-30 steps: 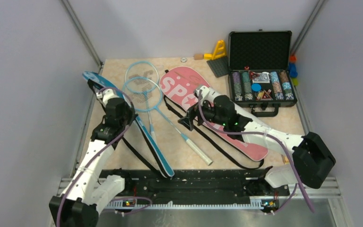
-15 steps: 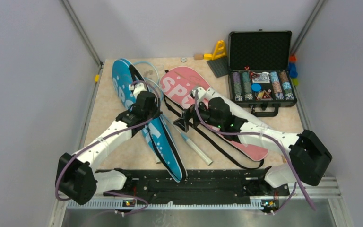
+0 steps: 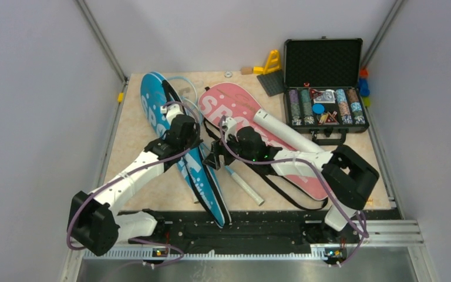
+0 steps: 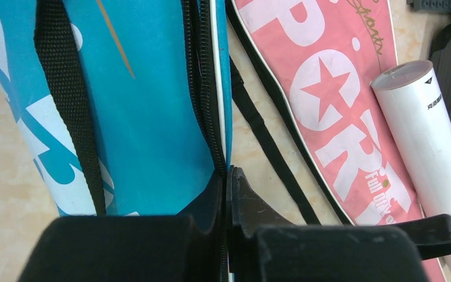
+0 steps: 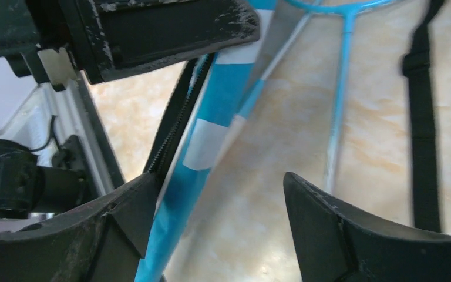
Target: Pack up the badminton gear
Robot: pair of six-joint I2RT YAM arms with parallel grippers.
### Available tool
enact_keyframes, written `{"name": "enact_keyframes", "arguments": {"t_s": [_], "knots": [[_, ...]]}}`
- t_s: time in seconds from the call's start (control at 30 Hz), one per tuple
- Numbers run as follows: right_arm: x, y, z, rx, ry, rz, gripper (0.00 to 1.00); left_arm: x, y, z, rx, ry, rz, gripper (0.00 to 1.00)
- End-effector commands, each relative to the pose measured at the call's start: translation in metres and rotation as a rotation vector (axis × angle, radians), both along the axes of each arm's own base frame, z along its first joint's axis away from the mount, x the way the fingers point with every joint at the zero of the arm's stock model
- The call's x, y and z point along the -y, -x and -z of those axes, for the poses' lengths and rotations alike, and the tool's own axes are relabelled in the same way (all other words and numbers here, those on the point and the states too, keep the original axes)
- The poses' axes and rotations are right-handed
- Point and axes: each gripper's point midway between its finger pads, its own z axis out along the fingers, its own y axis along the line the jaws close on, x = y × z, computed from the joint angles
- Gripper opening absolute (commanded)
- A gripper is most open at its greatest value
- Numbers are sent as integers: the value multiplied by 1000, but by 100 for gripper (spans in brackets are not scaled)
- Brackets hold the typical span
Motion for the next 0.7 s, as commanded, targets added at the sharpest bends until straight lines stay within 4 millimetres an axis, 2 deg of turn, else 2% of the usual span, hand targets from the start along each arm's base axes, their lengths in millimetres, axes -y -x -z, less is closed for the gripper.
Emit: {"name": "enact_keyframes", "arguments": {"t_s": [0.0,0.1,0.17,0.2,0.23,0.3,0.33,0.43,0.47,0.57,0.67], "knots": [[-36,18,-11,-69,-91,-93,72,8,-5,-34,106,84,-4,0],[-40,14,-2,-107,-92,-64,47,7,-2,-37,115,90,3,0],[-41,12,-1,-111,-99,-56,23,5,2,-38,118,90,1,0],[-42,13,-3,-108,-105,-61,8,2,3,-39,124,84,-4,0],[-43,14,-7,-104,-118,-66,0,-1,5,-39,124,74,-11,0],[-43,15,-15,-89,-140,-77,0,-8,8,-39,126,49,-19,0],[-41,15,-18,-84,-149,-69,0,-10,10,-40,126,38,-18,6],[-33,13,-25,-77,-172,-23,0,-21,23,-41,122,8,-18,45],[-30,13,-29,-76,-188,-9,0,-25,28,-43,127,2,-17,52],[-22,13,-39,-99,-235,26,0,-35,48,-43,148,8,2,64],[-18,17,-45,-119,-274,25,0,-36,68,-46,212,76,48,72]]}}
